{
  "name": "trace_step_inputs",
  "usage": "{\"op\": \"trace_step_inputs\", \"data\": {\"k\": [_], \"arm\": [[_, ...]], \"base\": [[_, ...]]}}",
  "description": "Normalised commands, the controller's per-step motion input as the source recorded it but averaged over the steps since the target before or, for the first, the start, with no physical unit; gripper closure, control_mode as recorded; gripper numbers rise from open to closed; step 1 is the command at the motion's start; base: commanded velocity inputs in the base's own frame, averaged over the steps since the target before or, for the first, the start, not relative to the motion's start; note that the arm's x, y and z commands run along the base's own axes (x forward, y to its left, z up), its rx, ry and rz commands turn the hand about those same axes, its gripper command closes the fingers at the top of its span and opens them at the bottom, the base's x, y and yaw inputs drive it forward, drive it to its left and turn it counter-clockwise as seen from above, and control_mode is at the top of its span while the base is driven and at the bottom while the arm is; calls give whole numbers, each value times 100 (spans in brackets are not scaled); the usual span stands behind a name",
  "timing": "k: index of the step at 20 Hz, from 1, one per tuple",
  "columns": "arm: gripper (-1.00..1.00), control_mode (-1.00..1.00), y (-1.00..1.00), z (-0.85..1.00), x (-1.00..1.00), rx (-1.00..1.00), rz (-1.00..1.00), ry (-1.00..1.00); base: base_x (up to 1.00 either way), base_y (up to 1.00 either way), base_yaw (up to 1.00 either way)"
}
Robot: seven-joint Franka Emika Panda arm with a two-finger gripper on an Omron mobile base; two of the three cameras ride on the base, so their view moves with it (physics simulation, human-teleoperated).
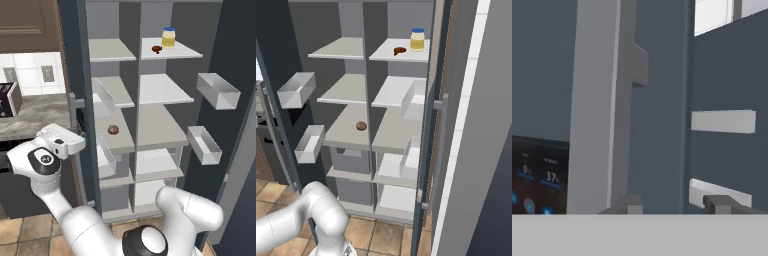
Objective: Pick up the frozen chicken drumstick from the freezer, place it on any shelf in the fridge, and close the fridge and freezer doors when done.
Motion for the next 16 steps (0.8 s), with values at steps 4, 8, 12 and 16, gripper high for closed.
{"op": "trace_step_inputs", "data": {"k": [4, 8, 12, 16], "arm": [[-100, -100, -47, 0, 94, 0, 0, 0], [-100, -100, -47, 0, 99, 0, 0, 0], [-100, -100, -61, 0, 100, 1, 0, 0], [-100, -100, -90, 0, 81, 1, 0, 0]], "base": [[0, 0, 0], [0, 0, 0], [0, 0, 0], [0, 0, 0]]}}
